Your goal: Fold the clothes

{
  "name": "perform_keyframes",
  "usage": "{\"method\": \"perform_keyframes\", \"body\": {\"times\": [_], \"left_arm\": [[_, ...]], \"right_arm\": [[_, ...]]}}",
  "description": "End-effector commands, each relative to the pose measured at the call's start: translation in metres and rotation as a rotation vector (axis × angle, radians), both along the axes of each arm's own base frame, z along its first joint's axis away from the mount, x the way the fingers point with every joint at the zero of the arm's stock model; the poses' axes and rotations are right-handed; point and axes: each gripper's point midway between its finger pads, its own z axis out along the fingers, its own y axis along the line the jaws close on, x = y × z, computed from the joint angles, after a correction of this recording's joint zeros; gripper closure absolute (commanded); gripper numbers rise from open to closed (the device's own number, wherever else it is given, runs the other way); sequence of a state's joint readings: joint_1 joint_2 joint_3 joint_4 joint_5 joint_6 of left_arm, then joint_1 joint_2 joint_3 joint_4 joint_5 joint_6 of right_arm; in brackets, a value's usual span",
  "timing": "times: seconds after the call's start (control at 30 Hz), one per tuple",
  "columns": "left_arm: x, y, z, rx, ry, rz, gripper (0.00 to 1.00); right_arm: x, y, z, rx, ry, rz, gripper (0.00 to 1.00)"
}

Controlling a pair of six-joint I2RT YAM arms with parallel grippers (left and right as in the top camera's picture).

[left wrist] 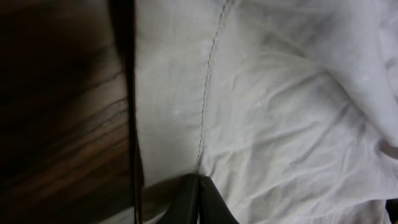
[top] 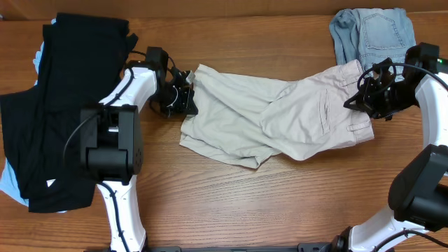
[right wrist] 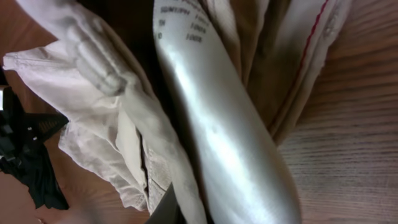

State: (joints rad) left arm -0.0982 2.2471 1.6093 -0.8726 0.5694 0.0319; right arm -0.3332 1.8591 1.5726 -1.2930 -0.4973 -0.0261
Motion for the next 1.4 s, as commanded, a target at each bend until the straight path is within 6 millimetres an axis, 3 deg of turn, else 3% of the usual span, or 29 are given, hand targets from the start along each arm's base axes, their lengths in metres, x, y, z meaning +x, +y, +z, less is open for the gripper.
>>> {"method": "perform_keyframes", "body": {"times": [0.0,0.23,0.43,0.63,0.67,0.8,0.9,1.07,1.27,1.37], "left_arm": [[-0.014,-0.004,-0.021,0.062,0.074,0.063,0.96],[-0.015,-0.003,-0.022,0.07,0.133,0.158,0.96],[-0.015,-0.003,-0.022,0.07,0.135,0.161,0.96],[-0.015,-0.003,-0.022,0.071,0.138,0.161,0.96],[-0.015,-0.003,-0.022,0.071,0.138,0.161,0.96],[-0.015,-0.003,-0.022,0.071,0.138,0.16,0.96],[-0.016,-0.004,-0.022,0.072,0.137,0.158,0.96],[-0.016,-0.005,-0.022,0.076,0.133,0.151,0.95],[-0.016,-0.005,-0.022,0.077,0.134,0.151,0.96],[-0.016,-0.003,-0.023,0.093,0.133,0.153,0.91]], "right_arm": [[0.007,-0.009,0.016,-0.053,-0.012,-0.047,0.96],[0.009,0.014,0.048,-0.126,-0.03,-0.037,0.96],[0.01,0.051,0.038,-0.306,0.022,-0.04,0.96],[0.022,0.124,0.042,-0.301,-0.063,0.031,0.96],[0.024,0.149,0.045,-0.288,-0.1,0.065,0.96],[0.028,0.205,0.052,-0.264,-0.201,0.144,0.96],[0.03,0.231,0.053,-0.283,-0.252,0.148,0.96],[0.032,0.267,0.034,-0.28,-0.272,0.213,0.96],[0.033,0.306,-0.012,-0.23,-0.219,0.292,0.96],[0.034,0.331,-0.018,-0.164,-0.241,0.332,0.8]]}}
